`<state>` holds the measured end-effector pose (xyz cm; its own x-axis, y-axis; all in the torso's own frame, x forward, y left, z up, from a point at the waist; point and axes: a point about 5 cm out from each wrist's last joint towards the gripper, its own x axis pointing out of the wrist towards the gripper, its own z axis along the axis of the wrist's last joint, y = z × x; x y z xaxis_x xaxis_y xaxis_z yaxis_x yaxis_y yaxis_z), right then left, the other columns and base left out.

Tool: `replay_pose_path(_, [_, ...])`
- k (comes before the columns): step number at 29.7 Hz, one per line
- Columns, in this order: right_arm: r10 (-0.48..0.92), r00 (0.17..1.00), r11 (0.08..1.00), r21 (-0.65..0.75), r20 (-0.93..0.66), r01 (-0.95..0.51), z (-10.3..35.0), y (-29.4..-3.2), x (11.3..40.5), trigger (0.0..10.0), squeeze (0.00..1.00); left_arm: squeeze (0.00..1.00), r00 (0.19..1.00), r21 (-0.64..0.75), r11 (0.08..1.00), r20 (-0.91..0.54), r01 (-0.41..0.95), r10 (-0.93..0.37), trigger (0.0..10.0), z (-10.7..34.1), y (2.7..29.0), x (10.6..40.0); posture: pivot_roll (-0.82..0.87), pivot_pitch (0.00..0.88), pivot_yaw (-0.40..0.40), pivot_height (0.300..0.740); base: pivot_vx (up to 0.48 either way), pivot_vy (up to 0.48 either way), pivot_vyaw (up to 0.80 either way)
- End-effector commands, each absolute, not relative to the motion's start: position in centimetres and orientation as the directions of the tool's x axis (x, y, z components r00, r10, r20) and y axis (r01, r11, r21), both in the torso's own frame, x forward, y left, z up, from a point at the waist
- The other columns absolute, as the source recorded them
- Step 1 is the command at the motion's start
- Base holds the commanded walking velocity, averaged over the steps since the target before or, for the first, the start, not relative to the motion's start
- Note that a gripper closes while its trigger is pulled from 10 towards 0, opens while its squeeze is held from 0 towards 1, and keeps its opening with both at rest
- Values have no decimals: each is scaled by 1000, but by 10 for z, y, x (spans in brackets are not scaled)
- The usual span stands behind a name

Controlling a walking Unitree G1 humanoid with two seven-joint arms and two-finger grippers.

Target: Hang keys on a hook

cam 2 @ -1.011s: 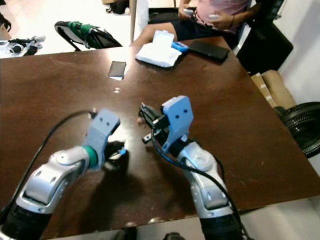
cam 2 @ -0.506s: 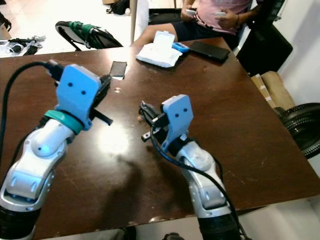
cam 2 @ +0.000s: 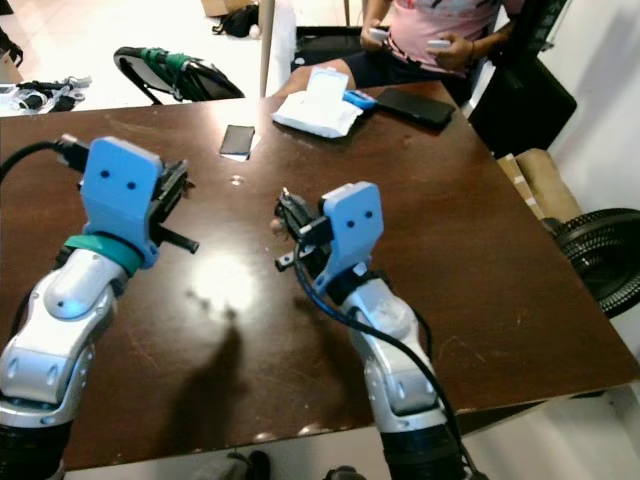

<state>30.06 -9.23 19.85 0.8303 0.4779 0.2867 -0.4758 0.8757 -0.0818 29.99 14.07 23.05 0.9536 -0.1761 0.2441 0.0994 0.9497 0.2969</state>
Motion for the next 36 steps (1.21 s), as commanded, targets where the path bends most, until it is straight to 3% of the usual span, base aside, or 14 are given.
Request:
replay_pose_path(1, [464,841,884,-77,280,-462,195,-92,301,10000,0,0,957,282,954,235,98,-168,10000,226,143,300,48,29,111,740,0,0,0])
replay_pose_path(10, [475,841,879,-100,259,-466,192,-89,305,10000,0,0,957,295,951,236,95,-169,10000,224,140,301,60,18,97,740,-84,0,0])
replay_pose_path(36, [462,850,887,-128,255,-443,192,-86,311,10000,0,0,950,311,945,255,98,-182,10000,226,136,305,61,12,97,740,-318,0,0])
